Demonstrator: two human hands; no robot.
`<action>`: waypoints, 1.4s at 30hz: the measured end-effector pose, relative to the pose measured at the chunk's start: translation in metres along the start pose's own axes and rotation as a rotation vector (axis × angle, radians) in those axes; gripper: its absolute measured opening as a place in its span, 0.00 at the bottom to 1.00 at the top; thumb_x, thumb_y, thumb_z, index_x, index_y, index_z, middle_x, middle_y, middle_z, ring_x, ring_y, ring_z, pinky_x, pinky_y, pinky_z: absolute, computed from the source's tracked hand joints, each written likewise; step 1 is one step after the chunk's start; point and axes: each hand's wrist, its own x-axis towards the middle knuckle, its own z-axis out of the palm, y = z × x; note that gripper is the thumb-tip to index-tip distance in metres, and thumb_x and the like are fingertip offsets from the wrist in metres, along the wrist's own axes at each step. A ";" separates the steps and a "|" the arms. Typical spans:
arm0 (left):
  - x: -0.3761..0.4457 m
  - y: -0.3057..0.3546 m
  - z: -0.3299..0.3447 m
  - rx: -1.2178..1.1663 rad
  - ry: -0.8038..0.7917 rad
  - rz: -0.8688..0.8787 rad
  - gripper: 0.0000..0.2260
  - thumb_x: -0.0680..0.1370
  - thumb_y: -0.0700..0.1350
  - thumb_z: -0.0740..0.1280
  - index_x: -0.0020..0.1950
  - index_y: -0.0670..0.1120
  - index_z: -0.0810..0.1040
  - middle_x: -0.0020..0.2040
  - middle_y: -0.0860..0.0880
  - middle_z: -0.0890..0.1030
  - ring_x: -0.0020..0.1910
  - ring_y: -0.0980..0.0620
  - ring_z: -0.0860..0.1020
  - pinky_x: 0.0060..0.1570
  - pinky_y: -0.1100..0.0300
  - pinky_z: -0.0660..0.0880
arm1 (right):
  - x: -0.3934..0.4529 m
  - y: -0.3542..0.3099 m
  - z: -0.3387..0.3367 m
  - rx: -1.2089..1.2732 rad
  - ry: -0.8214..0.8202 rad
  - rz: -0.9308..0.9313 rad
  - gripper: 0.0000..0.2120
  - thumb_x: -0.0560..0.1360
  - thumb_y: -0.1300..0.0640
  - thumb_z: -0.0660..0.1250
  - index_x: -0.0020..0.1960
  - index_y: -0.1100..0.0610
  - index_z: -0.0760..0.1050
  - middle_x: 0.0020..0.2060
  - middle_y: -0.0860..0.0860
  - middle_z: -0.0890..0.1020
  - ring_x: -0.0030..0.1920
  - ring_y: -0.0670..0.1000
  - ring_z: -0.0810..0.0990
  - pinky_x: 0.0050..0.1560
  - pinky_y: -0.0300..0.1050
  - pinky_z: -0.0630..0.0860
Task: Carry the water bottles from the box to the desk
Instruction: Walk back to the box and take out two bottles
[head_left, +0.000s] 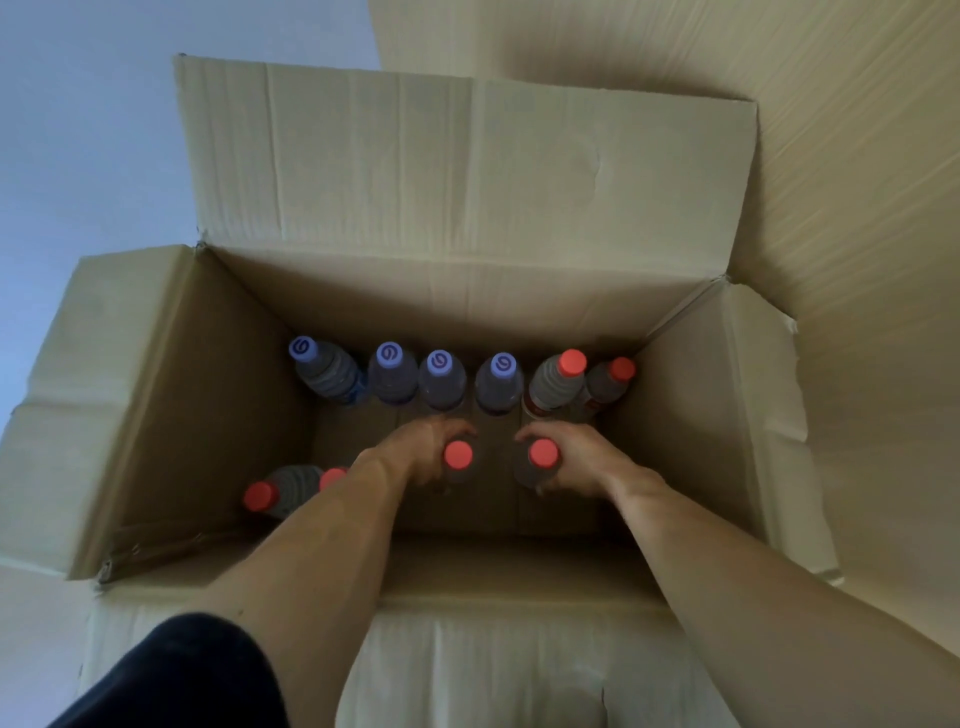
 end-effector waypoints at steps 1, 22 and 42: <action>0.002 0.000 0.001 -0.005 -0.006 0.002 0.40 0.68 0.38 0.80 0.77 0.52 0.67 0.75 0.48 0.71 0.73 0.46 0.70 0.70 0.54 0.68 | 0.003 0.002 0.001 0.009 -0.013 -0.002 0.36 0.66 0.61 0.81 0.70 0.49 0.73 0.69 0.51 0.75 0.70 0.53 0.71 0.70 0.47 0.68; -0.070 0.029 -0.068 -0.431 0.172 0.005 0.14 0.68 0.35 0.75 0.41 0.52 0.77 0.36 0.57 0.78 0.36 0.60 0.76 0.30 0.73 0.70 | -0.041 -0.011 -0.038 0.691 0.136 -0.011 0.23 0.56 0.58 0.80 0.51 0.50 0.81 0.46 0.49 0.87 0.52 0.50 0.84 0.62 0.55 0.78; -0.151 0.064 -0.123 -1.432 0.342 0.024 0.20 0.76 0.53 0.73 0.63 0.43 0.79 0.55 0.41 0.83 0.52 0.43 0.82 0.55 0.44 0.80 | -0.097 -0.083 -0.095 1.474 0.202 -0.133 0.30 0.70 0.41 0.72 0.66 0.56 0.77 0.58 0.58 0.84 0.59 0.57 0.82 0.60 0.55 0.78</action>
